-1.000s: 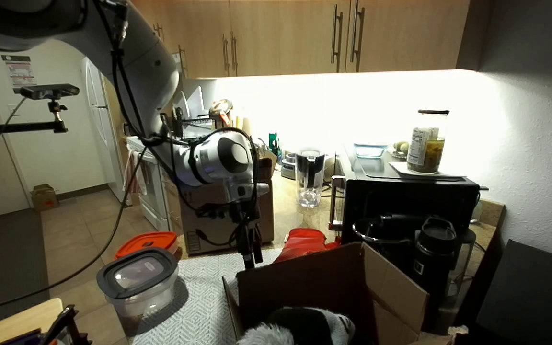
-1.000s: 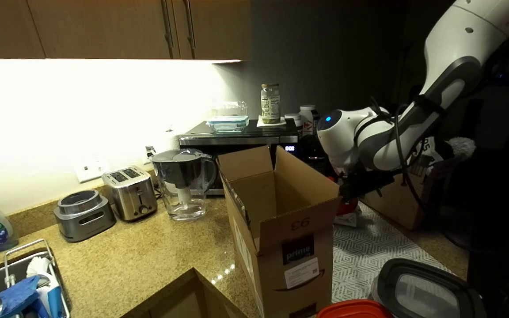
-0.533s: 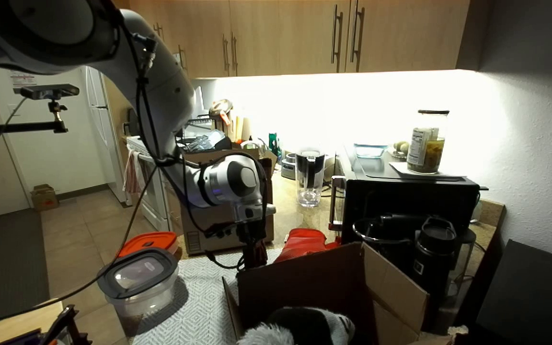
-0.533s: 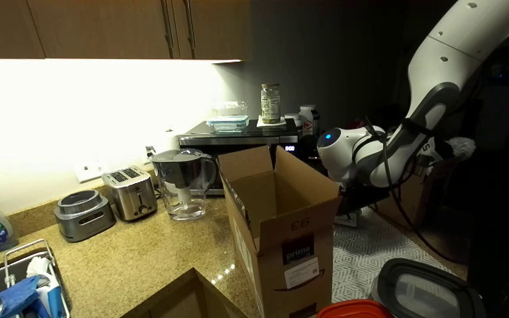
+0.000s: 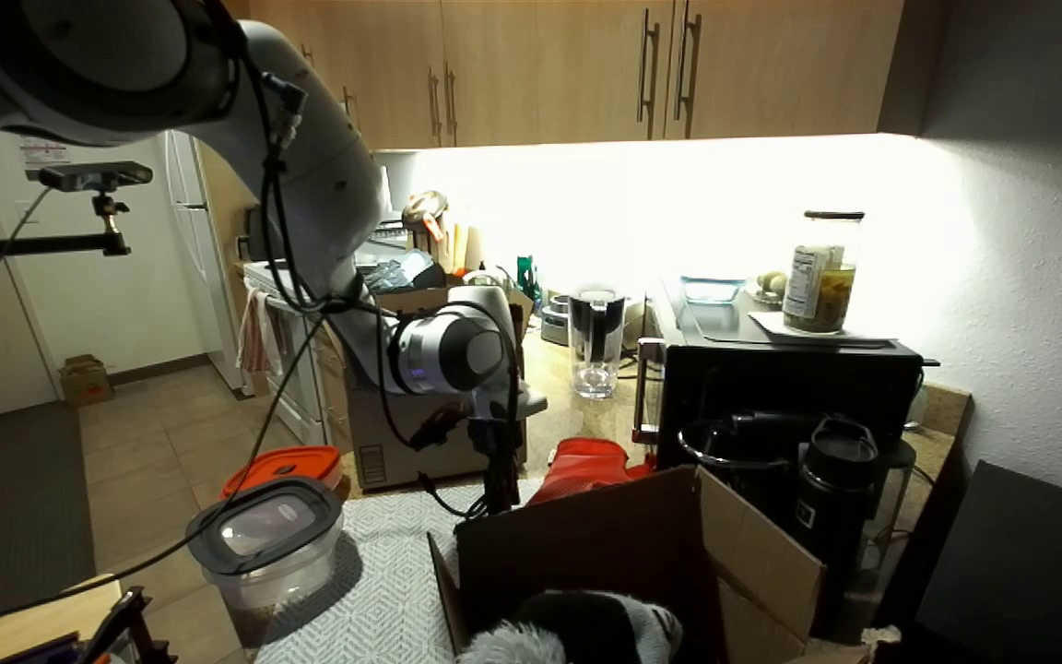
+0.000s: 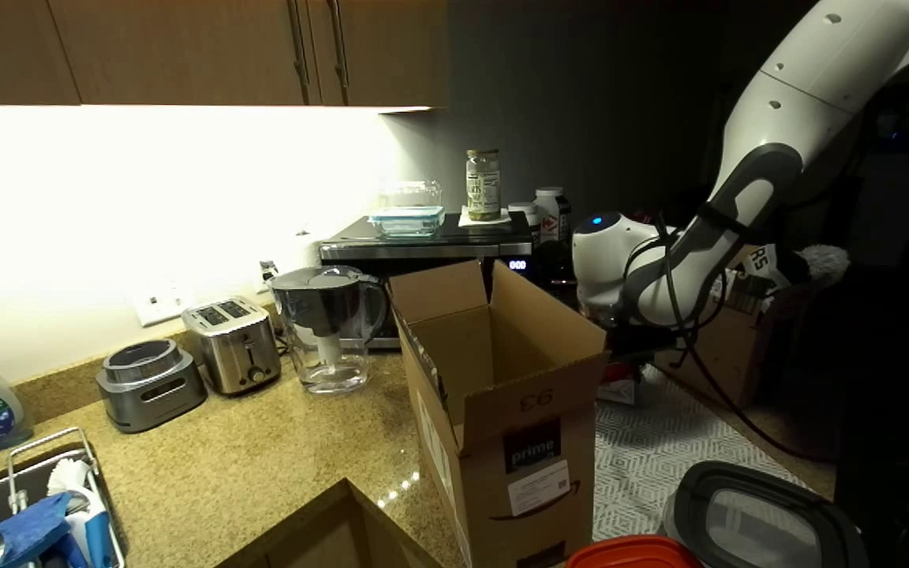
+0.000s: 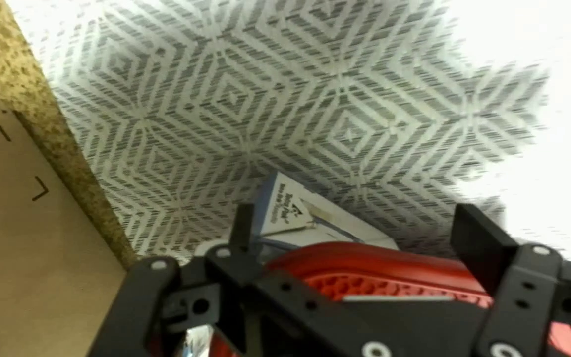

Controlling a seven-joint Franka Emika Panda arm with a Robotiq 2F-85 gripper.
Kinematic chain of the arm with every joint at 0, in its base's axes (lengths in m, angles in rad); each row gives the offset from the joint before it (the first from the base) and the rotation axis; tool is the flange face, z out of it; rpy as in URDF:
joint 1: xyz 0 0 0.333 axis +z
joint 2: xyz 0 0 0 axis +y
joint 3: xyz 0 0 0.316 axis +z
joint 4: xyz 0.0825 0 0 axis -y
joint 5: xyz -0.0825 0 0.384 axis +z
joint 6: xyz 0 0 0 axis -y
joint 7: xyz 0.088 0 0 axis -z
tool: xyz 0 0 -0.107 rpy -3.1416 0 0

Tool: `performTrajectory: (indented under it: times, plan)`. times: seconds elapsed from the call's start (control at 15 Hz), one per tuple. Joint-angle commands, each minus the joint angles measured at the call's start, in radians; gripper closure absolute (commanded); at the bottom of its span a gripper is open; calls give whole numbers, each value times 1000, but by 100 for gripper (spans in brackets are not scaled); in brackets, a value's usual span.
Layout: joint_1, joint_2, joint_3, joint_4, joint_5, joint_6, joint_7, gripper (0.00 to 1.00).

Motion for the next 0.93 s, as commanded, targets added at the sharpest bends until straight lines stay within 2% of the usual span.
performTrajectory:
  times: [0.0, 0.27, 0.53, 0.87]
  plan:
    - [-29, -59, 15, -38, 117, 63, -158, 0]
    - [0, -85, -28, -48, 127, 119, -209, 0]
    - [0, -82, -43, -44, 123, 158, -273, 0]
    - [-3, -27, -65, 6, 128, 130, -353, 0]
